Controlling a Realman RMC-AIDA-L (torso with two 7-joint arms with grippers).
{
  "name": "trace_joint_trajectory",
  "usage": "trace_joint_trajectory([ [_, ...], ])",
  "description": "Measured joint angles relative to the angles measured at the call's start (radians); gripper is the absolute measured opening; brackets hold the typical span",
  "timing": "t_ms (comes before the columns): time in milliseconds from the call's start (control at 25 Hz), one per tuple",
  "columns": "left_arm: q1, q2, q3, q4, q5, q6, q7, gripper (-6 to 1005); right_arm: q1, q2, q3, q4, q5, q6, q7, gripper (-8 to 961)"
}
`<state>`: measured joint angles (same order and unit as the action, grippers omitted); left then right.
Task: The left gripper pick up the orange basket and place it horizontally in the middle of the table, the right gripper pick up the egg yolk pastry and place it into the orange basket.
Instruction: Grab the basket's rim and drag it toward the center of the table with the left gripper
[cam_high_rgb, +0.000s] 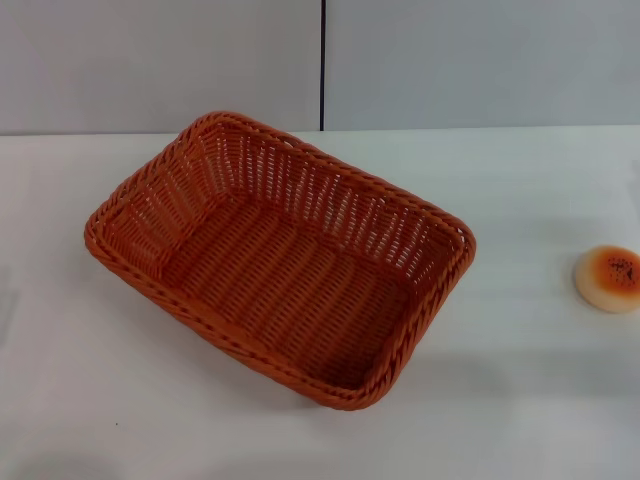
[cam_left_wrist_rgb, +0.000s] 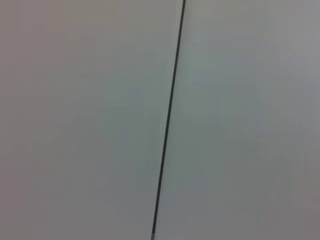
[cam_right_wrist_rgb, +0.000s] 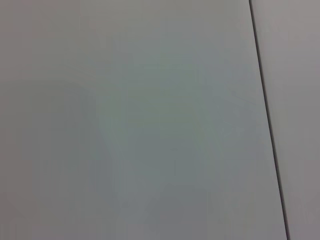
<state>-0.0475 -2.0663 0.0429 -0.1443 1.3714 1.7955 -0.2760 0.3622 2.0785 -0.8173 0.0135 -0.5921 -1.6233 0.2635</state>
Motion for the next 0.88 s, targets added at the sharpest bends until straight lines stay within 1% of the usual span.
trace_joint_trajectory([
  [200,0.0,0.0,0.026,0.008,0.001,0.002,0.0,833,-0.001,0.0,0.004,0.001,0.0,0.014,0.0,614],
  [560,0.007,0.002,0.026,0.008,0.002,0.001,-0.003,833,0.005,0.001,-0.001,0.0,0.0,0.016,0.0,614],
  [680,0.006,0.004,0.036,0.029,0.002,-0.013,-0.065,833,0.005,0.001,-0.001,0.001,0.0,0.016,0.0,614],
  [760,0.006,0.004,0.036,0.029,0.002,-0.013,-0.065,833,0.005,0.002,-0.001,0.001,0.0,0.017,0.0,614],
  [800,0.0,0.006,0.099,0.12,0.004,-0.04,-0.204,833,0.005,0.002,-0.001,0.001,0.0,0.016,0.0,614],
  [840,-0.006,0.006,0.142,0.188,0.005,-0.056,-0.293,833,0.005,0.002,0.0,0.001,0.0,0.016,0.0,614],
  [880,-0.006,0.006,0.142,0.188,0.005,-0.056,-0.293,833,0.005,0.002,0.0,0.0,0.0,0.016,0.0,614],
])
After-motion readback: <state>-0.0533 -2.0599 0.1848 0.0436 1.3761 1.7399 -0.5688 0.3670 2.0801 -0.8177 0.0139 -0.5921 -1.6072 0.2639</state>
